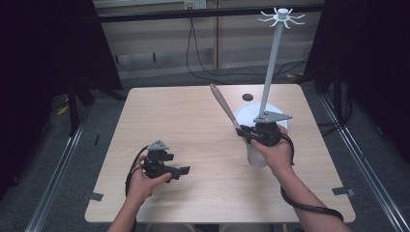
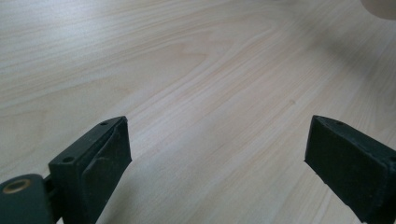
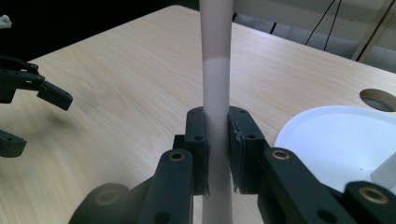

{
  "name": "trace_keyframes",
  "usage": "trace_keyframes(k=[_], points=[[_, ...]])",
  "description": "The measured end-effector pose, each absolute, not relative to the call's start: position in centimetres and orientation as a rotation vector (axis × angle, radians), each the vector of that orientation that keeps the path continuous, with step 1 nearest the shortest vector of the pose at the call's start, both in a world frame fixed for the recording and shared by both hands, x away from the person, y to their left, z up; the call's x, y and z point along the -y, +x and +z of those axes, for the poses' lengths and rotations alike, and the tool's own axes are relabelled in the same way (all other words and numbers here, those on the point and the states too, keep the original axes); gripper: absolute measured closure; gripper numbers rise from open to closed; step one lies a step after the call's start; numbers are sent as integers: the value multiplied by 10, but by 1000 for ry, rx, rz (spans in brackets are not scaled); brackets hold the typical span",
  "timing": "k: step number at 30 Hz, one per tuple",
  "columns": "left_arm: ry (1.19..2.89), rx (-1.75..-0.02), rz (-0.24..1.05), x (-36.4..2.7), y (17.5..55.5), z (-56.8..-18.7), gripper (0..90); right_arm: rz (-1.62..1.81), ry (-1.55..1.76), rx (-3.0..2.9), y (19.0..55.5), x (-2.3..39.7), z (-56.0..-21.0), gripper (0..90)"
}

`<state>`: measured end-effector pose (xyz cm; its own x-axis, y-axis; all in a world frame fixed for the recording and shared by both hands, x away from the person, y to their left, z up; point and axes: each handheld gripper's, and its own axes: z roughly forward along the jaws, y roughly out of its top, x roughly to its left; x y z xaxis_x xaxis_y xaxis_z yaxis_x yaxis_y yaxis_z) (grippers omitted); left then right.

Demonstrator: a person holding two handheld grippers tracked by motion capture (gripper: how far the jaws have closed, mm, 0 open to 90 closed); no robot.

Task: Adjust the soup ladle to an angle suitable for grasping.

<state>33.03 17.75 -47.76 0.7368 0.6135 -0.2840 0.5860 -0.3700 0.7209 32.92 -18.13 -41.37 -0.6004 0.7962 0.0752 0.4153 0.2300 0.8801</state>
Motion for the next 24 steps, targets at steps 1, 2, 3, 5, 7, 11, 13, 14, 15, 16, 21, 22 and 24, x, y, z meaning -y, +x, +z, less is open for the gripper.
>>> trace_keyframes(k=[1,2,3,5,7,11,13,14,15,16,21,22,24], points=[[2061,-905,38,-176,331,-477,62,1333,1114,-2107,328,183,-413,794],[2055,-903,39,-175,331,-477,57,1342,1119,-2094,325,185,-413,794],[2056,-900,36,-175,332,-477,54,1337,1124,-2083,324,186,-412,794],[2055,-897,34,-173,333,-477,50,1338,1119,-2084,322,188,-412,794],[2053,-890,34,-170,335,-476,50,1331,1125,-2073,321,189,-411,794],[2050,-881,28,-166,338,-476,42,1337,1137,-2048,315,197,-410,794],[2051,-873,31,-161,341,-476,37,1332,1138,-2037,313,201,-409,794],[2051,-873,31,-161,341,-476,35,1332,1138,-2037,313,201,-409,794],[2058,-866,32,-159,342,-476,35,1334,1142,-2027,312,202,-409,794],[2055,-862,31,-157,343,-476,34,1332,1142,-2021,311,205,-409,794],[2071,-838,31,-147,346,-476,31,1328,1159,-1998,304,213,-408,794],[2067,-833,26,-145,347,-477,31,1327,1167,-1985,301,216,-407,794],[2066,-829,15,-142,348,-477,31,1327,1168,-1977,299,217,-406,794]])
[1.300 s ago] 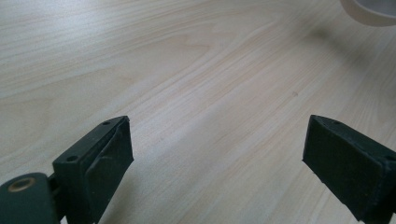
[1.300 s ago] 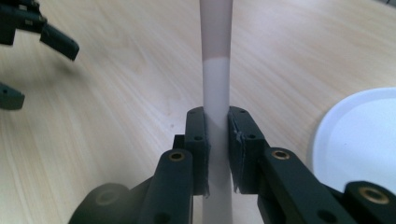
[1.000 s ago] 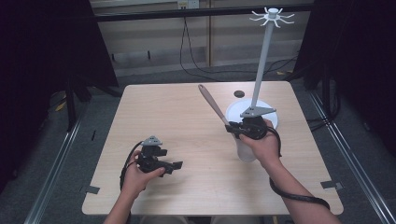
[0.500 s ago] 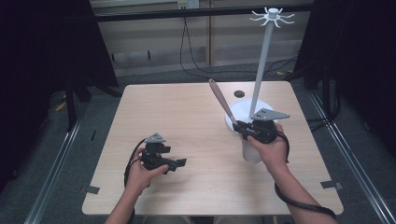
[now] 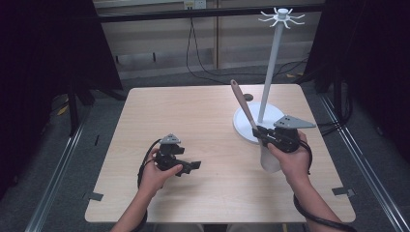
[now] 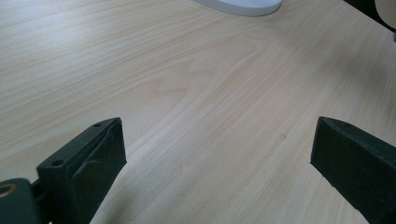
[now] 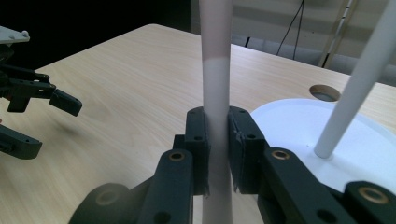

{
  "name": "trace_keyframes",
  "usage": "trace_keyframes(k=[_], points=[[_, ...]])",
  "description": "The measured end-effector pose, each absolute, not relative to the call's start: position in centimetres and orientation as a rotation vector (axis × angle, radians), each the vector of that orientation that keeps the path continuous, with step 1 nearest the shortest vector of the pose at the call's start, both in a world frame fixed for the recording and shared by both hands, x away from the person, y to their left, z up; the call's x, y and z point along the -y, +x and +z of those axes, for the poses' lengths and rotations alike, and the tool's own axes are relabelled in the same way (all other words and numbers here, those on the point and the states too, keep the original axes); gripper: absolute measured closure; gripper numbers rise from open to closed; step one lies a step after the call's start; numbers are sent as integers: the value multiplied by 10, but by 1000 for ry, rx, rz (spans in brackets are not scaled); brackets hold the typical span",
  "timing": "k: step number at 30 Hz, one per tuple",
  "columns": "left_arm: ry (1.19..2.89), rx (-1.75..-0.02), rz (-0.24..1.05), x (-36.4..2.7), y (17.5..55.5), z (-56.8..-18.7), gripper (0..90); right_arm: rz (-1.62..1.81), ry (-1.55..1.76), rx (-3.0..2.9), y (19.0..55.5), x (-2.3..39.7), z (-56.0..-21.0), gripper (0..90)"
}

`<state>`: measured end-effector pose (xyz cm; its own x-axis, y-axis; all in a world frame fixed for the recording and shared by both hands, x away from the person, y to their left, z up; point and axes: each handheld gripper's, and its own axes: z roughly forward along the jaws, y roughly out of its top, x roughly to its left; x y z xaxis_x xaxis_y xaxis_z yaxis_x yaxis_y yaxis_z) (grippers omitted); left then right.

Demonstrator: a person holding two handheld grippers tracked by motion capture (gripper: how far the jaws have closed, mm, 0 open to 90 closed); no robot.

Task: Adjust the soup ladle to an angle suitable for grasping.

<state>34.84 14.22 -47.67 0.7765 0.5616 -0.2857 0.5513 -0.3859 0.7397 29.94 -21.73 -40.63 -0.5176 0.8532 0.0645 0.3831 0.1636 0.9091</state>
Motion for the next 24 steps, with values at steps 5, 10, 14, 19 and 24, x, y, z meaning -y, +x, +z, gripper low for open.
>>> trace_keyframes(k=[5,10,14,19,24], points=[[2082,-805,1,-133,351,-477,30,1336,1174,-1938,291,226,-401,794],[2089,-787,-6,-128,352,-478,30,1333,1182,-1914,286,231,-396,794],[2092,-782,-13,-125,352,-479,31,1334,1179,-1893,282,236,-390,794],[2092,-779,-15,-125,352,-479,31,1348,1175,-1865,279,241,-383,794],[2092,-777,-16,-125,352,-479,31,1364,1178,-1831,276,244,-375,794]])
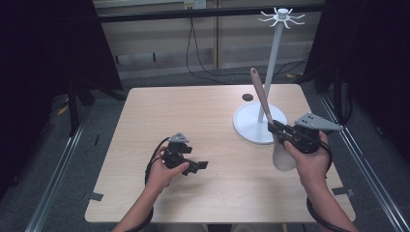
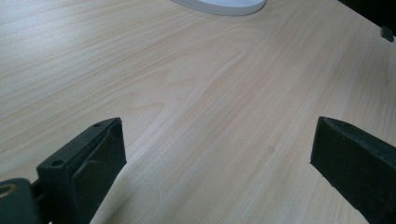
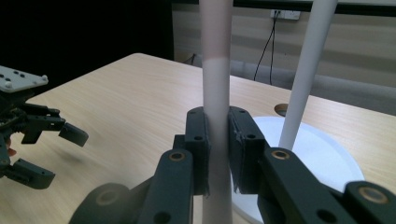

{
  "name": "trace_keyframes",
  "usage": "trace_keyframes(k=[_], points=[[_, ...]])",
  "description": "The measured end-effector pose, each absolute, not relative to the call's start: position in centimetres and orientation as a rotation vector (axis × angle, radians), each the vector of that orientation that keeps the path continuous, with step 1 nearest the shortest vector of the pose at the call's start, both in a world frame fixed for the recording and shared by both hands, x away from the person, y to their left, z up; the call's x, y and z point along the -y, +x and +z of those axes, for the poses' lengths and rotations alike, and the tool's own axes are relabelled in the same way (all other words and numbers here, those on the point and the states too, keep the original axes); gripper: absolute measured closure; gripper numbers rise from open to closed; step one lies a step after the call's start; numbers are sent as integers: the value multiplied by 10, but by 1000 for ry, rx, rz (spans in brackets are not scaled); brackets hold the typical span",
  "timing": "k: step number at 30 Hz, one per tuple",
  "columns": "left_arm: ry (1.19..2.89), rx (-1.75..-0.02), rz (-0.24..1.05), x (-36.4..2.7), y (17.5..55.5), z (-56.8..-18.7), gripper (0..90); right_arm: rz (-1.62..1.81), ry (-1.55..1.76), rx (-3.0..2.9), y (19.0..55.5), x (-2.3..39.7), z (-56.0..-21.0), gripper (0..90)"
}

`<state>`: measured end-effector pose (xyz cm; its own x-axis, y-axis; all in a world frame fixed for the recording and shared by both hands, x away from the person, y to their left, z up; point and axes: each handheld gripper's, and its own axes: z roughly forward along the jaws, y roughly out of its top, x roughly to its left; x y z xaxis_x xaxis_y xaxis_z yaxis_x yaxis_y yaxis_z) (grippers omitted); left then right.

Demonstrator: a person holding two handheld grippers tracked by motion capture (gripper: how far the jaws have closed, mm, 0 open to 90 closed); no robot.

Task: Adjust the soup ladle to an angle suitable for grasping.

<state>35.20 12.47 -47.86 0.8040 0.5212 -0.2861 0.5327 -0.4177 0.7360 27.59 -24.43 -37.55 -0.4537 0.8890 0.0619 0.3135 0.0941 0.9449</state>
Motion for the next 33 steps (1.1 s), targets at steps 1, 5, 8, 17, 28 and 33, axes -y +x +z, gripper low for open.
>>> trace_keyframes(k=[1,5,8,17,28,33], points=[[2092,-779,-16,-125,352,-479,30,1379,1174,-1813,275,246,-372,794],[2091,-777,-16,-125,352,-479,31,1398,1165,-1786,273,248,-368,795],[2093,-777,-16,-125,351,-479,30,1408,1159,-1759,271,250,-364,795],[2099,-773,-18,-125,351,-480,31,1448,1149,-1680,271,254,-354,795],[2094,-777,-16,-127,351,-480,31,1450,1155,-1622,275,258,-346,795],[2094,-778,-17,-128,351,-480,31,1467,1148,-1587,273,261,-341,795]])
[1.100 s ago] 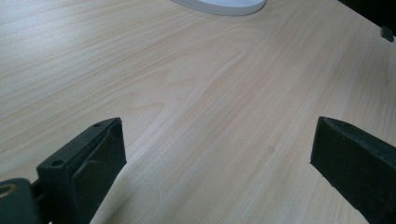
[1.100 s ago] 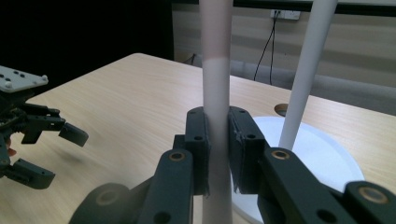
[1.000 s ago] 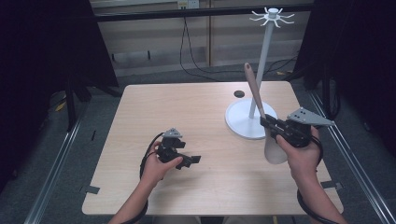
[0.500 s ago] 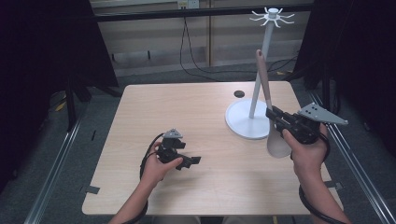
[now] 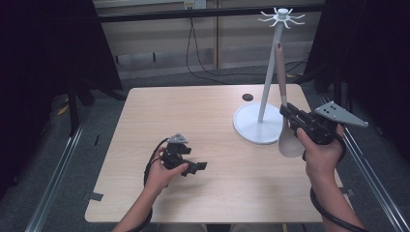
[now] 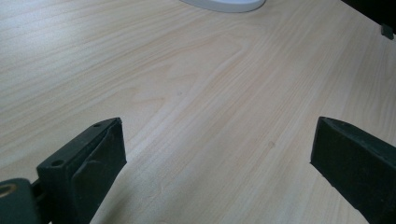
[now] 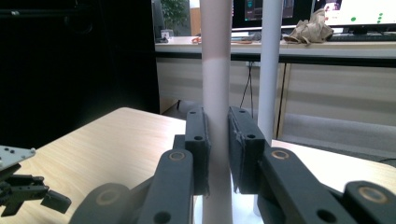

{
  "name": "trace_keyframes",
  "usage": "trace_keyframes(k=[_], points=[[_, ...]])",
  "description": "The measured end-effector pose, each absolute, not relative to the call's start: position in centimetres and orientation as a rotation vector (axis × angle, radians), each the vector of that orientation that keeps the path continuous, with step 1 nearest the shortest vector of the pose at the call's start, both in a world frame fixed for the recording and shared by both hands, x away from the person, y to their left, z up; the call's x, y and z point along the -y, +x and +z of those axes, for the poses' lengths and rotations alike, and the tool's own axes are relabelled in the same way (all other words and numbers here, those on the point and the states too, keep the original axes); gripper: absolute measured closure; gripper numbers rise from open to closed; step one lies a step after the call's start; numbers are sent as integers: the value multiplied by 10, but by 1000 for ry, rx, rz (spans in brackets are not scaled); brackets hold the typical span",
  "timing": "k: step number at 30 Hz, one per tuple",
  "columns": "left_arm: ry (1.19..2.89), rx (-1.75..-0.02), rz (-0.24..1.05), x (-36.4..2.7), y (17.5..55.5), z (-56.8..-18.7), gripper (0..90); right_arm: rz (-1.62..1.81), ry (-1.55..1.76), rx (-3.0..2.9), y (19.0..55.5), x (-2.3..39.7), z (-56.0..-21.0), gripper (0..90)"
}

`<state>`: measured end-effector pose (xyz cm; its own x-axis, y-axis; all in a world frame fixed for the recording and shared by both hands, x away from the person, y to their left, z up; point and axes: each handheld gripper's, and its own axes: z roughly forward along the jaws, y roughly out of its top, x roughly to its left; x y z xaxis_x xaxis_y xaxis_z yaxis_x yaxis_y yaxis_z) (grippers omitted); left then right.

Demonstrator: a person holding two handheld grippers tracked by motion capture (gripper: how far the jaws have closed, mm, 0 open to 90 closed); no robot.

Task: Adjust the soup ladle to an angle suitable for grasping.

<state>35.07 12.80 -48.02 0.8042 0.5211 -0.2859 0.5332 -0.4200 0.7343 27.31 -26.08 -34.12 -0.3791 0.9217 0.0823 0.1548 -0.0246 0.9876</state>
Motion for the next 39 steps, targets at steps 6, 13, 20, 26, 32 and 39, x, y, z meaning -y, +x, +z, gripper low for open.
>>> trace_keyframes(k=[6,13,20,26,32,39], points=[[2097,-774,-17,-127,350,-481,31,1475,1150,-1536,273,265,-334,794],[2106,-772,-17,-127,350,-481,31,1472,1153,-1496,277,269,-325,794],[2102,-774,-15,-128,350,-481,31,1441,1155,-1482,284,269,-321,794],[2098,-777,-17,-130,350,-481,31,1431,1173,-1482,291,268,-325,794],[2098,-783,-13,-131,349,-481,31,1426,1173,-1489,295,267,-325,794],[2098,-783,-16,-132,349,-481,31,1407,1192,-1491,302,265,-326,793]])
